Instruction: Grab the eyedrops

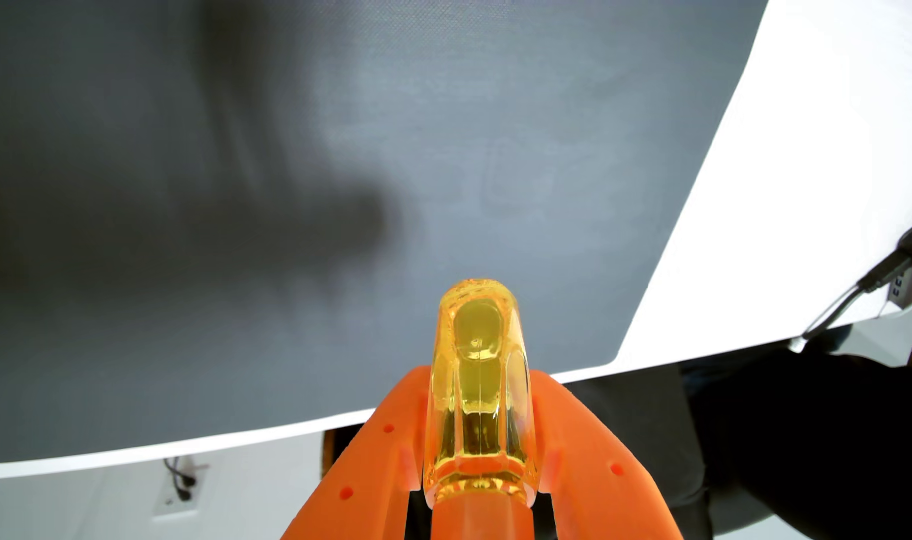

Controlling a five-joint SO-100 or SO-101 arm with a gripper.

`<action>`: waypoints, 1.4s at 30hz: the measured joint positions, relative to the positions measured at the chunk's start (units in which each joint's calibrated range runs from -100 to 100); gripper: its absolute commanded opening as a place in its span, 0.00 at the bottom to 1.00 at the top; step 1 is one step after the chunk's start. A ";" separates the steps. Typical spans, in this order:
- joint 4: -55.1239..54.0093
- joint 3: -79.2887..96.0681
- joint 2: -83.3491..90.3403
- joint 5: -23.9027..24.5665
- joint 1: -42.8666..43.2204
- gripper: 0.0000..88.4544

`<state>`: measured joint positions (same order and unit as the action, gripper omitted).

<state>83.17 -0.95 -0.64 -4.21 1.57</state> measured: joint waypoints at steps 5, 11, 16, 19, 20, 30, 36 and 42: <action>0.00 2.53 0.51 1.15 0.00 0.01; 0.00 5.87 0.93 1.52 0.00 0.01; 2.01 5.96 1.02 1.52 0.00 0.01; 2.35 5.96 1.02 1.52 0.00 0.01; 2.35 5.96 1.02 1.52 0.00 0.01; 2.35 5.96 1.02 1.52 0.00 0.01; 2.35 5.96 1.02 1.41 0.00 0.01; 2.35 5.96 1.02 1.41 0.00 0.01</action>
<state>85.53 5.01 0.38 -2.80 1.57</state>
